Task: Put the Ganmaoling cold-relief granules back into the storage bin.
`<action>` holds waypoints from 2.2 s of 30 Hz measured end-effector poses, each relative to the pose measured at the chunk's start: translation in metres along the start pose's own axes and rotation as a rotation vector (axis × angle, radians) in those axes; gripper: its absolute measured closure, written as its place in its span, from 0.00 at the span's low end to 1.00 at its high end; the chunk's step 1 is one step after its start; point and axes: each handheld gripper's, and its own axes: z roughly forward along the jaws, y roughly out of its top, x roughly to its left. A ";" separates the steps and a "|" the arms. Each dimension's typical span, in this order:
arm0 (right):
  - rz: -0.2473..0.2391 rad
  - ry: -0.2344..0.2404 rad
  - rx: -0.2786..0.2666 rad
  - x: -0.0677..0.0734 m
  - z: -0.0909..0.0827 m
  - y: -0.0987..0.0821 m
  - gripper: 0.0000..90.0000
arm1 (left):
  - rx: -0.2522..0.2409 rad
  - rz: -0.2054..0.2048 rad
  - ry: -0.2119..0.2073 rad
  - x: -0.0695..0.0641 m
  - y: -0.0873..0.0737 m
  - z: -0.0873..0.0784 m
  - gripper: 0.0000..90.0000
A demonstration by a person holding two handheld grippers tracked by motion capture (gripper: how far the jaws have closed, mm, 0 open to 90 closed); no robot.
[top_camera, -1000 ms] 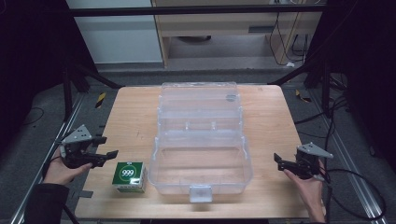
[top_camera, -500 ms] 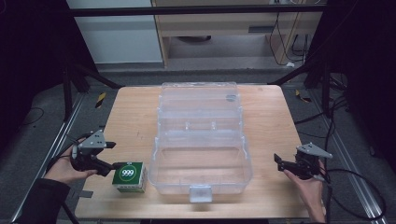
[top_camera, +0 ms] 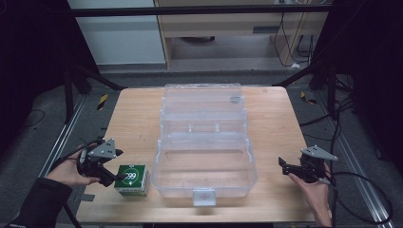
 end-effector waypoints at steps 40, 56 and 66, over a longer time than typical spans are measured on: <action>-0.036 0.011 0.061 0.003 0.006 -0.002 0.02 | 0.146 0.176 -0.109 -0.007 0.008 0.043 0.10; -0.051 0.015 0.085 0.004 0.009 -0.003 0.02 | 0.182 0.188 -0.151 -0.007 0.008 0.061 0.09; -0.057 0.024 0.096 0.004 0.010 -0.004 0.02 | 0.161 0.184 -0.172 -0.005 0.002 0.070 0.09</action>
